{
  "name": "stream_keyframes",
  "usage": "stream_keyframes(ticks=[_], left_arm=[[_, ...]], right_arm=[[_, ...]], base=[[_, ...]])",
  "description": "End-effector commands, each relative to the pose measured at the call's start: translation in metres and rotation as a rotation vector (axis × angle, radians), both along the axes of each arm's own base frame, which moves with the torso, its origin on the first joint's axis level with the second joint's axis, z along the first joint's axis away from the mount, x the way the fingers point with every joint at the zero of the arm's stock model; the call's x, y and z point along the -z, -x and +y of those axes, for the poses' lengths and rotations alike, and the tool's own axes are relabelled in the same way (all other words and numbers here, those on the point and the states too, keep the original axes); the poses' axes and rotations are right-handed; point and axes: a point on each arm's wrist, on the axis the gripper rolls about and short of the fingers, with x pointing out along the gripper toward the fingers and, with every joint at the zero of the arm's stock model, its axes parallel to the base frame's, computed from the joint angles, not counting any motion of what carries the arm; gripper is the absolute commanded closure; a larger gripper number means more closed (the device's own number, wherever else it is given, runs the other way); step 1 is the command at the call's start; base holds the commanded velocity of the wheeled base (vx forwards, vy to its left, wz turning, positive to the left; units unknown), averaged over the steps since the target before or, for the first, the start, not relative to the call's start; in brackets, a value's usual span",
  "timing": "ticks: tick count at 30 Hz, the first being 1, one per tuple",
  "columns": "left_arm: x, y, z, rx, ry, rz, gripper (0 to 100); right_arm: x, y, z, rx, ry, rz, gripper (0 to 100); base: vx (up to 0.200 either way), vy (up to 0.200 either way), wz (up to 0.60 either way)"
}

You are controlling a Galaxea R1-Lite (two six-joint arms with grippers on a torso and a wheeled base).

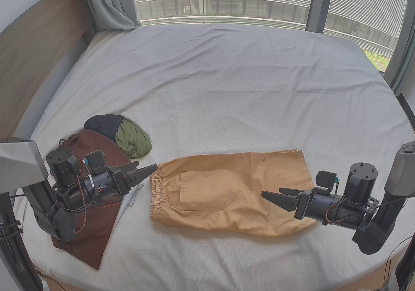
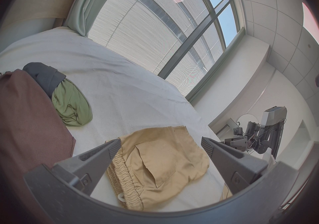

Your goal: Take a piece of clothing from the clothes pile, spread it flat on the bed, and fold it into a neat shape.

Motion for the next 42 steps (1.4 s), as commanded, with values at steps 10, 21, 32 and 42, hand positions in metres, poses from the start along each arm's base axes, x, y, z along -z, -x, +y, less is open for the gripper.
stream_keyframes(ticks=[10, 21, 32, 42], left_arm=[[0.039, -0.013, 0.005, -0.023, -0.002, 0.12, 0], [0.064, -0.016, 0.007, -0.029, -0.011, 0.192, 0], [0.093, -0.021, 0.005, -0.025, -0.02, 0.264, 0], [0.122, -0.024, 0.0, -0.001, -0.013, 0.341, 0]], right_arm=[[0.0, -0.005, -0.007, 0.03, 0.002, -0.006, 0], [0.004, -0.005, -0.005, 0.025, 0.008, 0.007, 0], [0.007, -0.005, -0.004, 0.023, 0.014, 0.018, 0], [0.011, -0.006, -0.003, 0.017, 0.033, 0.016, 0]], base=[[0.0, 0.0, 0.0], [0.0, 0.0, 0.0], [0.0, 0.0, 0.0], [0.0, 0.0, 0.0]])
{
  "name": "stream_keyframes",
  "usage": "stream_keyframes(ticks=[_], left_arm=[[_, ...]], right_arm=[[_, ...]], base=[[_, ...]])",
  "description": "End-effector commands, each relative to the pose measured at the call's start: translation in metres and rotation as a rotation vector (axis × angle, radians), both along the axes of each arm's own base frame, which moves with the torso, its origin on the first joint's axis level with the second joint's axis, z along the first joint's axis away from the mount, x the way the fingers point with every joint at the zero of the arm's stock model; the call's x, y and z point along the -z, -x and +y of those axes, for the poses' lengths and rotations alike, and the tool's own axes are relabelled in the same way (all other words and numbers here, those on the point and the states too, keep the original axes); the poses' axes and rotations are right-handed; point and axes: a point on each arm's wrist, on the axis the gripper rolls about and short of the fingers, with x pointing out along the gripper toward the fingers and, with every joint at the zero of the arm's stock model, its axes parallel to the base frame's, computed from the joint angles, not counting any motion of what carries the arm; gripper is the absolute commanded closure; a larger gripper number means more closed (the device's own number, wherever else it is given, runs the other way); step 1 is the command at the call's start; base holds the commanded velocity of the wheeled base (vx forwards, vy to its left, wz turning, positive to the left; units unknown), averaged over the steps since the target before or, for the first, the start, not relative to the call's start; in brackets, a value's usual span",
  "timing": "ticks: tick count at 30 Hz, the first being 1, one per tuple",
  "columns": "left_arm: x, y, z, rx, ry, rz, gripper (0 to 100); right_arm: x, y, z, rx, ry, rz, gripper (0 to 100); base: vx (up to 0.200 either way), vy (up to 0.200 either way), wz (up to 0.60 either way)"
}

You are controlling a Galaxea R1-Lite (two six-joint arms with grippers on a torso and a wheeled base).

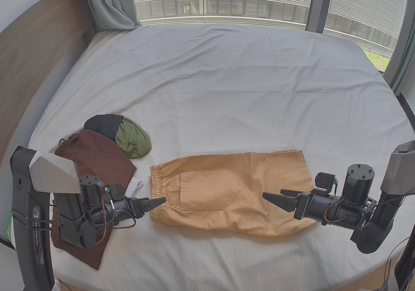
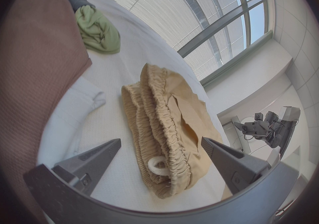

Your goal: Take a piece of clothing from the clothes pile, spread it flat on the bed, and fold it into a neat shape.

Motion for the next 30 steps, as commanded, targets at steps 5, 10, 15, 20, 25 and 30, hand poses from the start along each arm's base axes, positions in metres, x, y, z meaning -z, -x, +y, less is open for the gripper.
stream_keyframes(ticks=[5, 10, 15, 20, 25, 30], left_arm=[[0.016, -0.006, -0.009, -0.015, 0.076, 0.102, 0], [0.012, -0.011, -0.012, -0.037, 0.138, 0.14, 0], [0.009, -0.014, -0.019, -0.054, 0.193, 0.179, 0], [0.005, -0.015, -0.026, -0.066, 0.22, 0.197, 0], [0.003, -0.018, -0.035, -0.111, 0.21, 0.174, 0], [0.004, -0.019, -0.04, -0.15, 0.199, 0.16, 0]], right_arm=[[0.01, -0.001, 0.001, -0.009, 0.035, 0.009, 0], [0.012, -0.002, 0.001, -0.008, 0.039, 0.016, 0], [0.012, -0.002, 0.001, -0.008, 0.04, 0.019, 0], [0.012, -0.002, 0.001, -0.008, 0.04, 0.017, 0], [0.012, -0.002, 0.001, -0.006, 0.039, 0.016, 0], [0.012, -0.002, 0.001, -0.006, 0.041, 0.018, 0]], base=[[0.0, 0.0, 0.0], [0.0, 0.0, 0.0], [0.0, 0.0, 0.0], [0.0, 0.0, 0.0], [0.0, 0.0, 0.0], [0.0, 0.0, 0.0]])
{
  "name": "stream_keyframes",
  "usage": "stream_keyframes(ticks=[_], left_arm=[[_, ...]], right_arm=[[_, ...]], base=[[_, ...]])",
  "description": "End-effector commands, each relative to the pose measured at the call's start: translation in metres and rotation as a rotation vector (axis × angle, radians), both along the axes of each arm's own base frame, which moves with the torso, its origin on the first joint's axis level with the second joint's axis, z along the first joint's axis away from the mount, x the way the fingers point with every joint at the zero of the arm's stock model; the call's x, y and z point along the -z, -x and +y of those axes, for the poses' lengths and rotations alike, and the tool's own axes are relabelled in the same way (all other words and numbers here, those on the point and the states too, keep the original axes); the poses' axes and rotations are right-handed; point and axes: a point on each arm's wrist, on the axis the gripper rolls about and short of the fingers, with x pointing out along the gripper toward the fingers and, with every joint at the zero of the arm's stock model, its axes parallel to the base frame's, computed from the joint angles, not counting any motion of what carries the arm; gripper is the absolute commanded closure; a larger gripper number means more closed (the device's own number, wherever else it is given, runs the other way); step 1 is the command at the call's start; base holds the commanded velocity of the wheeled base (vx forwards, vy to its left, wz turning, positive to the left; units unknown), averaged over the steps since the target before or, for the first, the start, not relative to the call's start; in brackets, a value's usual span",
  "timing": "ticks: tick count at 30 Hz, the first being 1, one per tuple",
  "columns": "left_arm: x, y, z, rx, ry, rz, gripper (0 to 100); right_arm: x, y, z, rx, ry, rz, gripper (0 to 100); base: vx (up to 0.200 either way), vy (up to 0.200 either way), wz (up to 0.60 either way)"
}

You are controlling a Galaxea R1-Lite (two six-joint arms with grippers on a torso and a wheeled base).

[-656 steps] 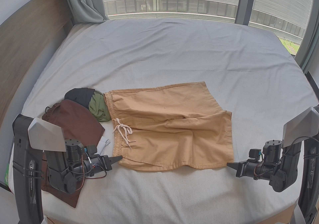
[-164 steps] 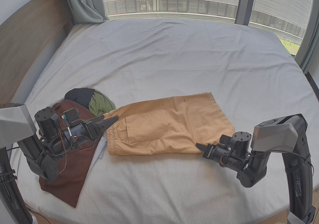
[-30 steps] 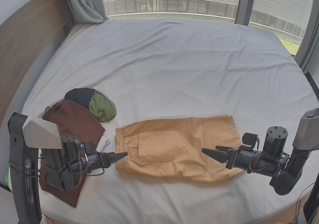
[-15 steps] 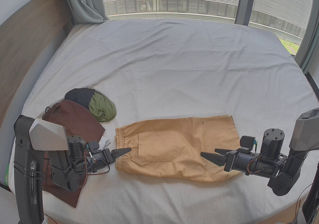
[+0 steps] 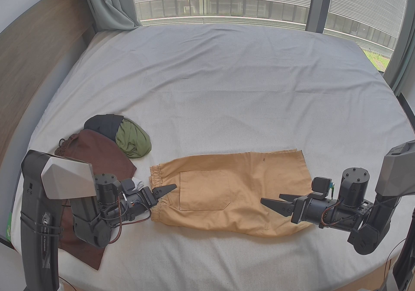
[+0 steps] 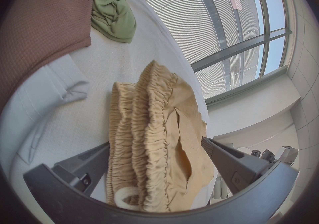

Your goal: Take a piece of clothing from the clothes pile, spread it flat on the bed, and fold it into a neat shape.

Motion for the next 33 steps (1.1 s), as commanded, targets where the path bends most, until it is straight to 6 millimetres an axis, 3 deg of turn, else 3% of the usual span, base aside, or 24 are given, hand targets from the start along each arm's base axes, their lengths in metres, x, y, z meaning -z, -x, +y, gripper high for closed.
stream_keyframes(ticks=[1, 7, 8, 22, 27, 33], left_arm=[[0.0, 0.0, -0.006, 0.012, 0.001, -0.005, 0], [0.001, 0.001, -0.008, 0.018, -0.001, -0.001, 0], [0.003, 0.001, -0.008, 0.017, -0.002, 0.004, 100], [0.002, 0.0, -0.006, 0.024, -0.005, -0.008, 100], [-0.013, -0.001, -0.004, 0.03, 0.009, -0.044, 100], [-0.024, 0.0, 0.016, 0.084, 0.026, -0.068, 100]], right_arm=[[0.001, 0.0, 0.0, -0.001, 0.001, 0.003, 0], [0.001, 0.0, 0.0, 0.001, 0.002, 0.004, 0], [0.001, 0.0, 0.0, -0.001, 0.002, 0.004, 0], [0.005, -0.001, -0.001, 0.001, 0.015, 0.01, 0], [0.01, -0.003, -0.002, 0.002, 0.036, 0.011, 0], [0.01, -0.003, -0.002, 0.004, 0.036, 0.011, 0]], base=[[0.0, 0.0, 0.0], [0.0, 0.0, 0.0], [0.0, 0.0, 0.0], [0.0, 0.0, 0.0], [0.0, 0.0, 0.0], [0.0, 0.0, 0.0]])
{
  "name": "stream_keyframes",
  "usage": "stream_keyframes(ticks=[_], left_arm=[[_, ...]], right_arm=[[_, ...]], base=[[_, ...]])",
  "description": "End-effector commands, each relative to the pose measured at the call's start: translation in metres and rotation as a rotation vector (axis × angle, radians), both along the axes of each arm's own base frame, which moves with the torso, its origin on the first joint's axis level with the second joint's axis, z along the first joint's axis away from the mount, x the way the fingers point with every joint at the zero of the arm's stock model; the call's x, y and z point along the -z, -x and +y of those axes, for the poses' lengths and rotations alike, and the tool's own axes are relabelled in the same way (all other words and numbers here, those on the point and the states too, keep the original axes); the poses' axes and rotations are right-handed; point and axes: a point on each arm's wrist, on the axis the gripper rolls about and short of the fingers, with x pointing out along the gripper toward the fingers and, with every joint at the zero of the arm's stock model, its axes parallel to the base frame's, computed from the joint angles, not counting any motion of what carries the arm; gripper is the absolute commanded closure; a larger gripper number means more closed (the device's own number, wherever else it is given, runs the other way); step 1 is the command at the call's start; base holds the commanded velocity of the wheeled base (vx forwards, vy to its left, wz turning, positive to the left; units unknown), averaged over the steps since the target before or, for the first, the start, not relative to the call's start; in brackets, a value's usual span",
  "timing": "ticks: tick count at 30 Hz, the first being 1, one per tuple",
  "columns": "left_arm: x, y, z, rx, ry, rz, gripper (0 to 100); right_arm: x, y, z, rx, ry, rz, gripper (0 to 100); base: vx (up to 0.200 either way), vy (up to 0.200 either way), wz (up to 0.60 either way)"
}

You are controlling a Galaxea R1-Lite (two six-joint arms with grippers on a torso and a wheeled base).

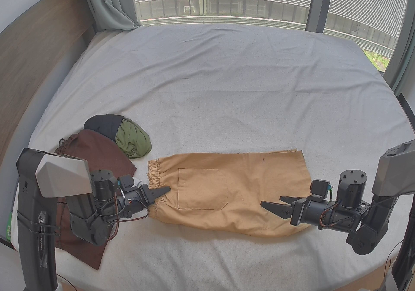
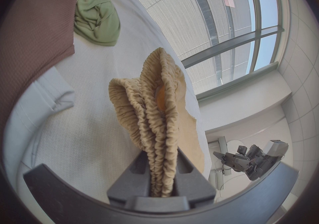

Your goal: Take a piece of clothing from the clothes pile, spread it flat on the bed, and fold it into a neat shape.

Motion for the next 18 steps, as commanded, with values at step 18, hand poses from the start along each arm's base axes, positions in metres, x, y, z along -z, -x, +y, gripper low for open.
stream_keyframes(ticks=[18], left_arm=[[-0.023, 0.008, 0.03, 0.027, -0.034, -0.087, 100]], right_arm=[[0.003, 0.001, 0.0, -0.001, 0.005, 0.012, 0]], base=[[0.0, 0.0, 0.0]])
